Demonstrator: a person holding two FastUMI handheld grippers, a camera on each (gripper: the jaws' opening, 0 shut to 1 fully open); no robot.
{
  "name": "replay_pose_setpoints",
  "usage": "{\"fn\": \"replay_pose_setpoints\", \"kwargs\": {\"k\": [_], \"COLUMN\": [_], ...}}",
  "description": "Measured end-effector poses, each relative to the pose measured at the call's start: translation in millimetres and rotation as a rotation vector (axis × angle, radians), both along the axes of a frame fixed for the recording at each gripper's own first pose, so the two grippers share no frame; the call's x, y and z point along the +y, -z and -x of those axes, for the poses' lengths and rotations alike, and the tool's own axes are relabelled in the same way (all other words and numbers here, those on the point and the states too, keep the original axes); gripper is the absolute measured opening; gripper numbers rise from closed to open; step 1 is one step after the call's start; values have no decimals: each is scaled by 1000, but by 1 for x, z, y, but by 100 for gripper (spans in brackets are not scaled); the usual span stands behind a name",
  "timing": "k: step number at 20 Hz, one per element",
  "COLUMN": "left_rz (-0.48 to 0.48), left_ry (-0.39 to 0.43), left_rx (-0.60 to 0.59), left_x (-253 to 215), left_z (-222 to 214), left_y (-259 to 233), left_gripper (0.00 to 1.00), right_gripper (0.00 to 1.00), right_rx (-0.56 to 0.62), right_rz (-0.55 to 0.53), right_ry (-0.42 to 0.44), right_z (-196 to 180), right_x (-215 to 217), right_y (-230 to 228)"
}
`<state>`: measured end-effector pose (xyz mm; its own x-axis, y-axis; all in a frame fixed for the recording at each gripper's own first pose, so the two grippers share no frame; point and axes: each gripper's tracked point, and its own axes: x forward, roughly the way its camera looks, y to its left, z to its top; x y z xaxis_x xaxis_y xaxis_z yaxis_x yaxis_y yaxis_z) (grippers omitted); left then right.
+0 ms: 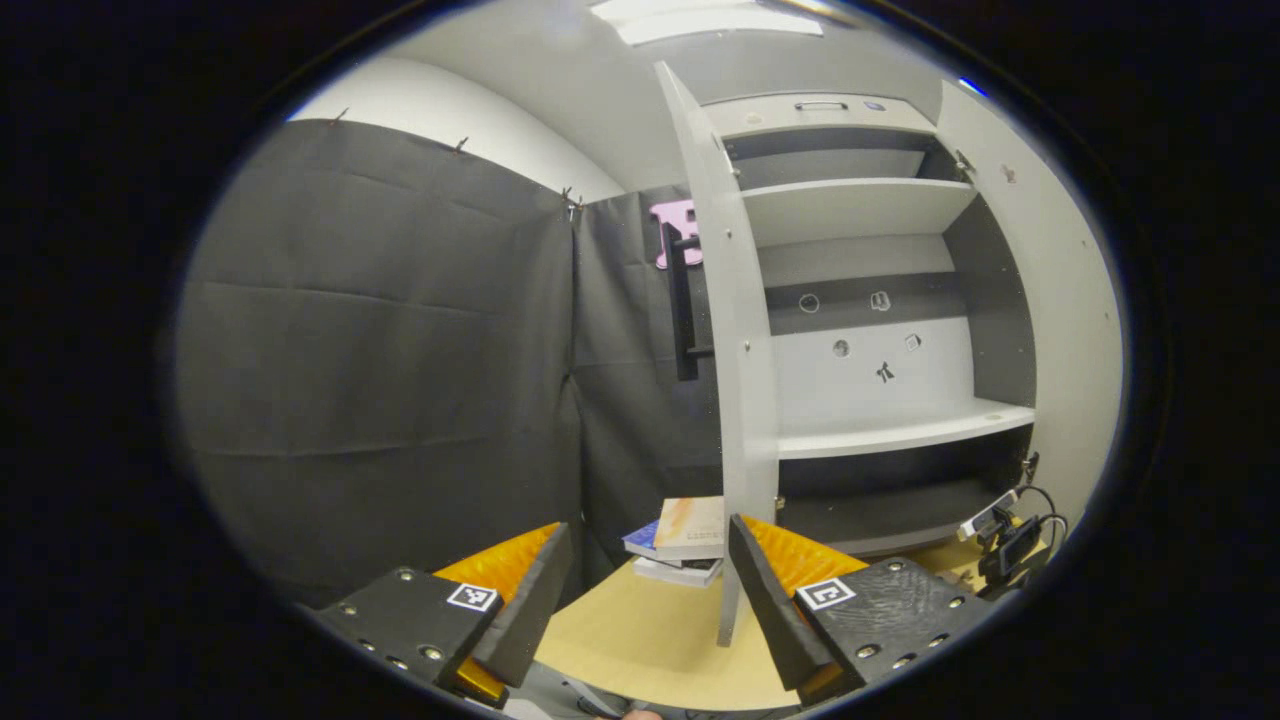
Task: Grab one shoe with the right hand and put it into the shoe cabinet, grab the other shoe with the left hand and put it into the shoe cabinet; then close the right door with the right hand and the left door with the left hand.
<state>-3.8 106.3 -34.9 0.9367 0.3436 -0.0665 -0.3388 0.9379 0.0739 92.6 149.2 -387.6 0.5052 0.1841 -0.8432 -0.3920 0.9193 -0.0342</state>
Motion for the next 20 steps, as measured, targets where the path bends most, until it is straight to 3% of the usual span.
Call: {"fn": "replay_pose_setpoints", "kwargs": {"k": [1, 3, 12, 13, 14, 16, 17, 18, 19, 20], "left_rz": [1, 2, -6, -7, -8, -11, -11, -9, -8, -7], "left_ry": [6, 15, 79, 89, 98, 116, 126, 135, 143, 152], "left_rx": [1, -1, -14, -14, -15, -17, -18, -20, -22, -24], "left_x": [-1, -2, -29, -33, -37, -46, -50, -55, -59, -63], "left_z": [0, -2, -7, -8, -9, -12, -14, -15, -16, -18], "left_y": [1, 1, -4, -4, -3, -4, -4, -4, -5, -4], "left_gripper": [98, 98, 98, 92, 98, 98, 92, 92, 98, 98], "right_gripper": [4, 2, 1, 1, 1, 5, 5, 1, 1, 5], "right_rx": [19, 7, -58, -73, -91, -122, -141, -158, -175, -190], "right_rz": [-21, -44, -147, -156, -163, -176, -185, -194, -204, -213], "right_ry": [5, 10, 60, 58, 57, 50, 48, 48, 48, 48], "right_z": [4, 1, -9, -10, -12, -17, -19, -23, -25, -28], "right_x": [3, 3, -13, -13, -15, -18, -18, -19, -19, -20], "right_y": [-1, -4, -59, -68, -79, -101, -111, -122, -131, -142]}}
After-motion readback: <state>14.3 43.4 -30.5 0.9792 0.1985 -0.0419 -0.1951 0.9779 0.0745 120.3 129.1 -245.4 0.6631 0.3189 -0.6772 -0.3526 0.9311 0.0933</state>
